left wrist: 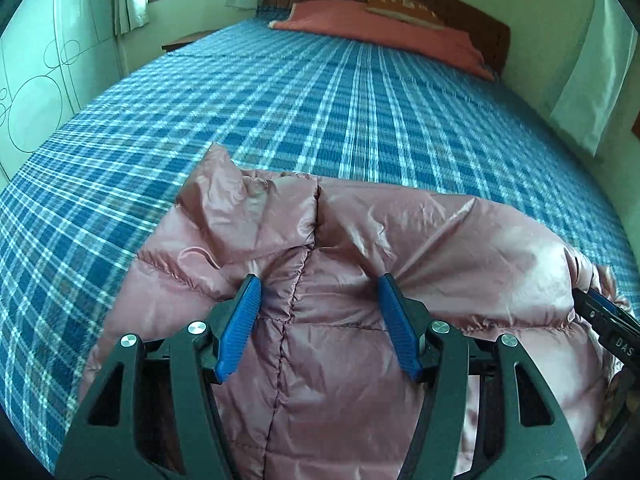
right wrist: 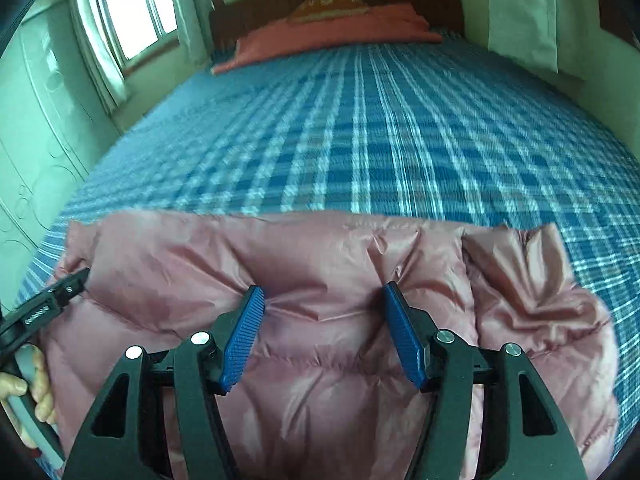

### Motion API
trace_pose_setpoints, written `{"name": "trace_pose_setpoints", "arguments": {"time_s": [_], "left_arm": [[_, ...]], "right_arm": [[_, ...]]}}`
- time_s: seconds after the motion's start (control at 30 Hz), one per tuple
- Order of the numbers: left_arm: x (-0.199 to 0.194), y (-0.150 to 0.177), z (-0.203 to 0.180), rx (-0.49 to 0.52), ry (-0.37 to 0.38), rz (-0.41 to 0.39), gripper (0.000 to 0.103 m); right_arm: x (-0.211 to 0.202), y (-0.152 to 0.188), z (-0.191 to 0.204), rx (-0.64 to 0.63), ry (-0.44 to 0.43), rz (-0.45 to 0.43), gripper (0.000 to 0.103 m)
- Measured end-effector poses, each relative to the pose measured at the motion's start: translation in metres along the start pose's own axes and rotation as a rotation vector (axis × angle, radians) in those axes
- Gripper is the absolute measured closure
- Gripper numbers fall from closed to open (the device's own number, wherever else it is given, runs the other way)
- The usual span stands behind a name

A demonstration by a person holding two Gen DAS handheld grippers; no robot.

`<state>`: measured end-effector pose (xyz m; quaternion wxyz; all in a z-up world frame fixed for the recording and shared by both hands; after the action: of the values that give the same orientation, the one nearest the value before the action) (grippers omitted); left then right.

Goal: Fold large clothes

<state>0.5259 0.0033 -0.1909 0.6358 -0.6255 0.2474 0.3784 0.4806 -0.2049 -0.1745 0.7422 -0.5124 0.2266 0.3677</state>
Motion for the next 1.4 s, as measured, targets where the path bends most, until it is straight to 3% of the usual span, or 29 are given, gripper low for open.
{"name": "trace_pose_setpoints", "arguments": {"time_s": [0.17, 0.27, 0.37, 0.4, 0.47, 0.5, 0.63, 0.77, 0.87, 1.07, 1.23, 1.4], "left_arm": [[0.004, -0.007, -0.010, 0.045, -0.051, -0.005, 0.043], [-0.023, -0.006, 0.001, 0.011, 0.041, -0.020, 0.043], [-0.035, -0.002, 0.009, 0.015, 0.031, -0.059, 0.043], [-0.026, 0.000, 0.010, 0.021, 0.016, -0.039, 0.043], [0.002, 0.006, 0.013, 0.015, 0.004, 0.043, 0.041], [0.007, 0.006, 0.015, -0.007, 0.015, 0.044, 0.041], [-0.011, 0.003, 0.024, -0.060, 0.050, 0.046, 0.041], [-0.044, 0.015, 0.058, -0.154, 0.094, 0.033, 0.041], [-0.068, 0.038, 0.096, -0.273, 0.109, 0.038, 0.037], [-0.102, 0.116, 0.160, -0.467, 0.108, 0.097, 0.036], [-0.118, 0.189, 0.177, -0.610, 0.201, 0.198, 0.036], [-0.121, 0.207, 0.153, -0.651, 0.286, 0.225, 0.036]], "right_arm": [[-0.005, 0.000, -0.005, 0.020, 0.003, -0.010, 0.042], [-0.037, -0.001, -0.009, 0.041, -0.009, -0.048, 0.042], [-0.050, 0.006, -0.032, 0.060, 0.086, -0.046, 0.042], [-0.044, 0.010, -0.042, 0.084, 0.096, -0.021, 0.042], [-0.036, 0.016, -0.056, 0.136, 0.041, -0.018, 0.040], [-0.039, 0.015, -0.056, 0.141, 0.034, -0.031, 0.040], [-0.068, 0.019, -0.050, 0.134, 0.035, -0.066, 0.040], [-0.126, 0.041, -0.051, 0.176, -0.010, -0.134, 0.040], [-0.172, 0.071, -0.062, 0.238, -0.014, -0.182, 0.040], [-0.235, 0.156, -0.089, 0.415, -0.034, -0.251, 0.039], [-0.237, 0.209, -0.089, 0.577, -0.160, -0.274, 0.039], [-0.212, 0.218, -0.077, 0.655, -0.244, -0.288, 0.038]]}}
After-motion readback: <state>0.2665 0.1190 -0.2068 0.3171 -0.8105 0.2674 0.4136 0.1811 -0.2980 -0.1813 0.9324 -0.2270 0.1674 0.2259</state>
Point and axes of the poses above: each gripper's, at about its wrist camera, not at the fingertips, and x roughly the way its jaws point, z to its left, y to its underside, the point moved 4 cm from there along x, roughly the way its jaws point, and after that the axes turned 15 degrees about -y, right-handed, at the moved point
